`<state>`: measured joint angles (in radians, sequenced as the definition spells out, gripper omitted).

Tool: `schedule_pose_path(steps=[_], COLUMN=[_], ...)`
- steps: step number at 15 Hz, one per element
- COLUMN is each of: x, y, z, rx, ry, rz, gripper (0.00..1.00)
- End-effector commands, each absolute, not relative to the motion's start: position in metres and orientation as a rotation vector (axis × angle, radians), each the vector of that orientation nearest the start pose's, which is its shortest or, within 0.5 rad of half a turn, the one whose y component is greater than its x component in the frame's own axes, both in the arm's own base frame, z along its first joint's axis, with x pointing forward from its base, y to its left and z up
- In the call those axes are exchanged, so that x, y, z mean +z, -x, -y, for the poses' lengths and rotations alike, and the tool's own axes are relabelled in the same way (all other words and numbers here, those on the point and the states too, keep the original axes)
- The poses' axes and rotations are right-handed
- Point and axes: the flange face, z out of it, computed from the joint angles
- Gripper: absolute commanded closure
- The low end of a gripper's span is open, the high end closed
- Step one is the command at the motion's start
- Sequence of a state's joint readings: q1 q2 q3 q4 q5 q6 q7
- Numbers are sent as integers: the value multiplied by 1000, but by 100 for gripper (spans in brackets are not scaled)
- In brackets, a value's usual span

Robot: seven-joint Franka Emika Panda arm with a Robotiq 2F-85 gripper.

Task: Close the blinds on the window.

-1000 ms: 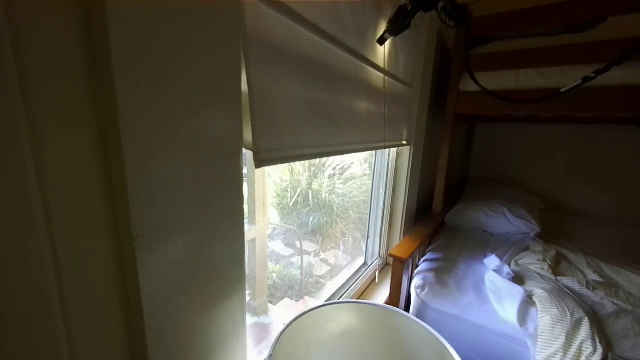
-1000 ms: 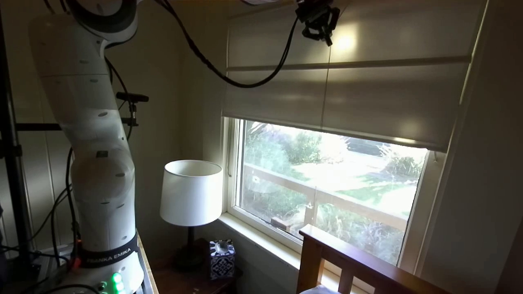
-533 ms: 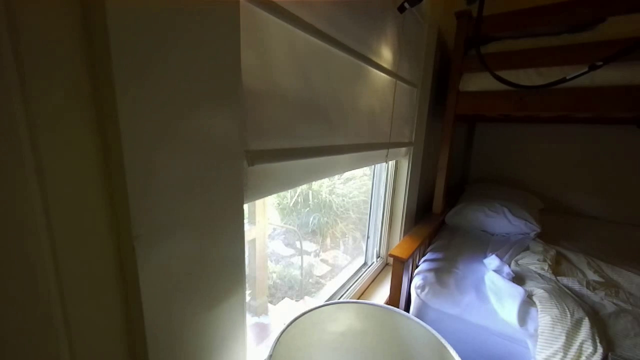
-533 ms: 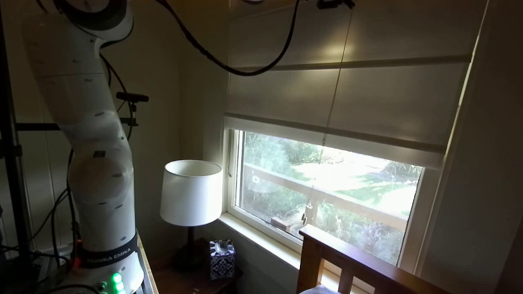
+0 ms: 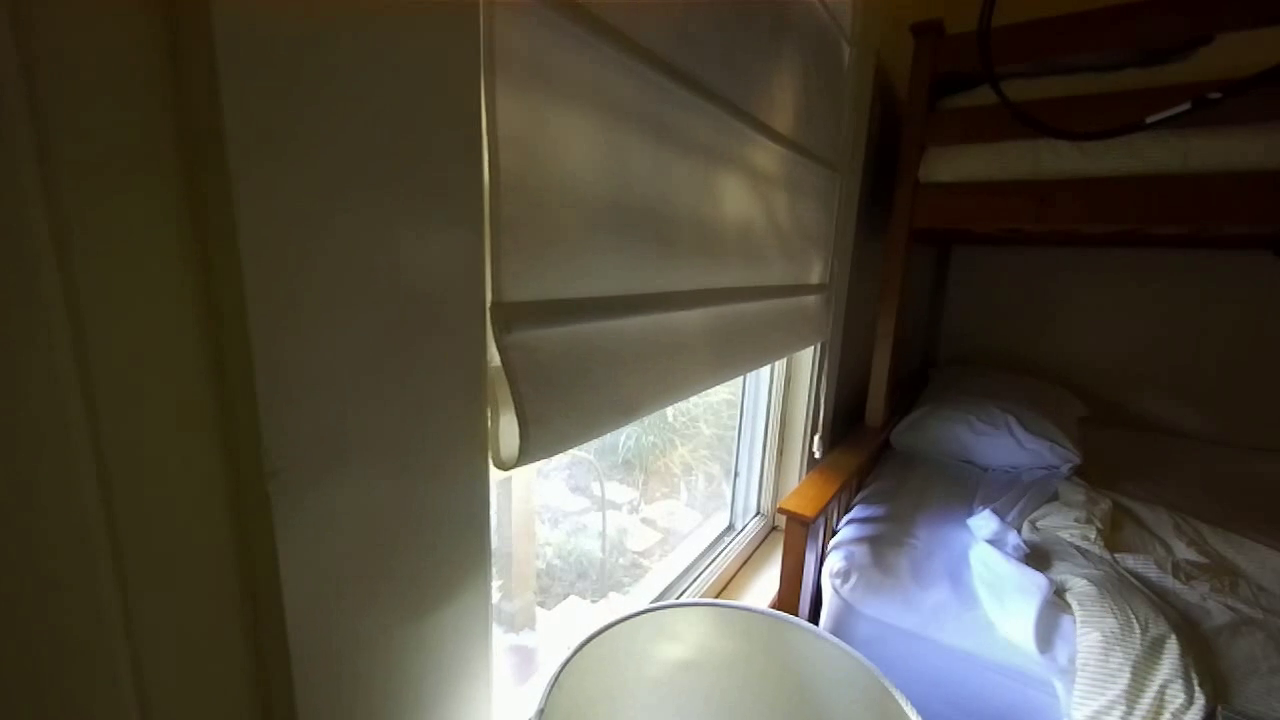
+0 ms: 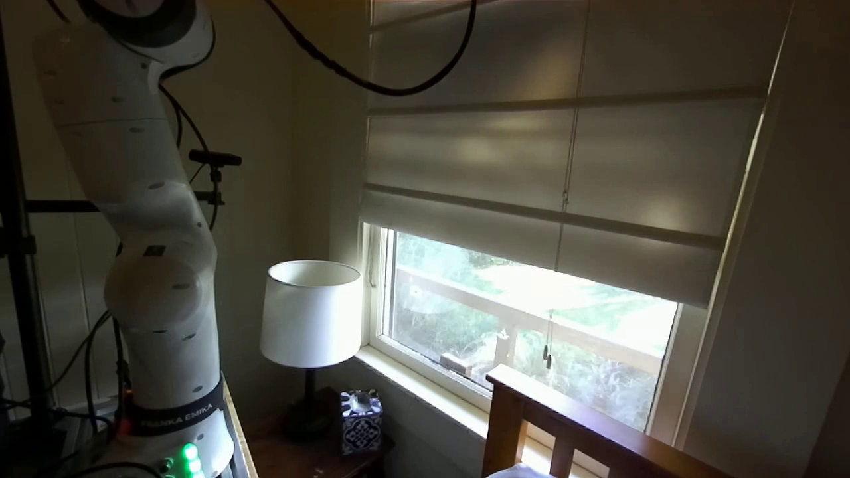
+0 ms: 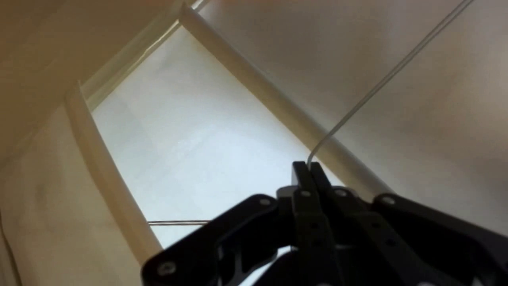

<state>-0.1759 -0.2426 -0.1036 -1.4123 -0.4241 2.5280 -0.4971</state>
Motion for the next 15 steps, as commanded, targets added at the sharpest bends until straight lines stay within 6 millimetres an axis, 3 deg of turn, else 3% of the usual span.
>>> schedule_pose_path(steps=[1, 3, 4, 5, 10, 12, 15], x=[961, 962, 961, 960, 947, 933, 902], y=[-433, -437, -439, -442, -451, -453, -453], z=[132, 136, 137, 139, 137, 129, 117], rx=[1202, 1190, 1181, 1173, 1151, 1110, 917], ry=[-1899, -1916, -1925, -1935, -2021, -2108, -2269], rz=[-306, -305, -304, -302, -303, -313, -282], gripper=[100, 100, 83, 72, 39, 25, 4])
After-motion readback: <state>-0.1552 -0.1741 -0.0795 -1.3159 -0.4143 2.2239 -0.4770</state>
